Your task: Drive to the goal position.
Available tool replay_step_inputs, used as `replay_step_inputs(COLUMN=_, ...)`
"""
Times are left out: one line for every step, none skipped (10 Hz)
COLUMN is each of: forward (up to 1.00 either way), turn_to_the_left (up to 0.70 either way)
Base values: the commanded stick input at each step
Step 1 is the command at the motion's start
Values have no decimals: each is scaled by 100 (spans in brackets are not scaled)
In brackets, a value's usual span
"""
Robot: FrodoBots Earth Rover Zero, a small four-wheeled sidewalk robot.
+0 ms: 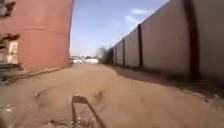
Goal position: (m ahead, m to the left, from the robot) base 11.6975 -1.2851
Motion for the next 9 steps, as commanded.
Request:
replay_step_inputs(forward=100, turn_to_the_left=0)
replay_step_inputs(forward=100, turn_to_the_left=0)
replay_step_inputs(forward=100, turn_to_the_left=0)
replay_step_inputs(forward=100, turn_to_the_left=0)
replay_step_inputs(forward=100, turn_to_the_left=27)
replay_step_inputs(forward=100, turn_to_the_left=21)
replay_step_inputs(forward=100, turn_to_the_left=3)
replay_step_inputs(forward=100, turn_to_the_left=0)
replay_step_inputs(forward=100, turn_to_the_left=0)
